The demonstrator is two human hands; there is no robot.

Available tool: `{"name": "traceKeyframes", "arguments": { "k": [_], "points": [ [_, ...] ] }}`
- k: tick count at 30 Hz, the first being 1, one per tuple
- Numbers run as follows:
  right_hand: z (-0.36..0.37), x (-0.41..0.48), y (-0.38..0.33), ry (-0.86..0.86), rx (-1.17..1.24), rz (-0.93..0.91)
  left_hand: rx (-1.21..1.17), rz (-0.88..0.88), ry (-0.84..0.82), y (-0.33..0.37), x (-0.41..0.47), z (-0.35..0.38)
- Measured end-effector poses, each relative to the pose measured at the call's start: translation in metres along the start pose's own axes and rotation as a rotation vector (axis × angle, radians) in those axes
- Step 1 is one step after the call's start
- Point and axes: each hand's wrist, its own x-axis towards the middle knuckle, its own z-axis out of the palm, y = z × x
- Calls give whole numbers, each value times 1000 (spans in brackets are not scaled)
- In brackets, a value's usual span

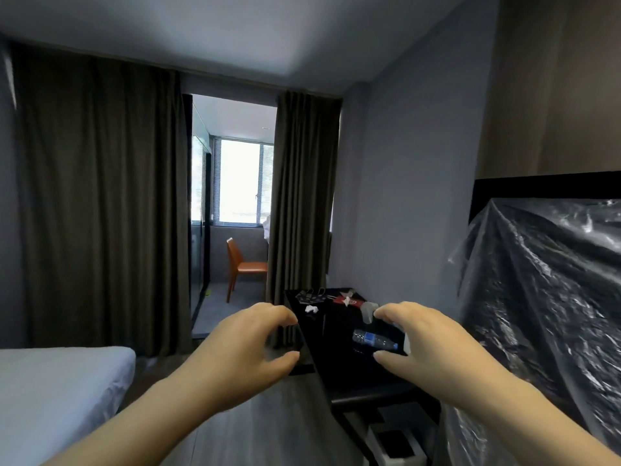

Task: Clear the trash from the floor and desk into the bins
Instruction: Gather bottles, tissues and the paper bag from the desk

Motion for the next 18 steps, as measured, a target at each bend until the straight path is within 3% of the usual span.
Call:
{"name": "traceKeyframes", "arguments": {
  "k": [18],
  "points": [
    [182, 283, 68, -11, 120, 59, -2, -28, -90, -231, 213, 127]
  ]
}}
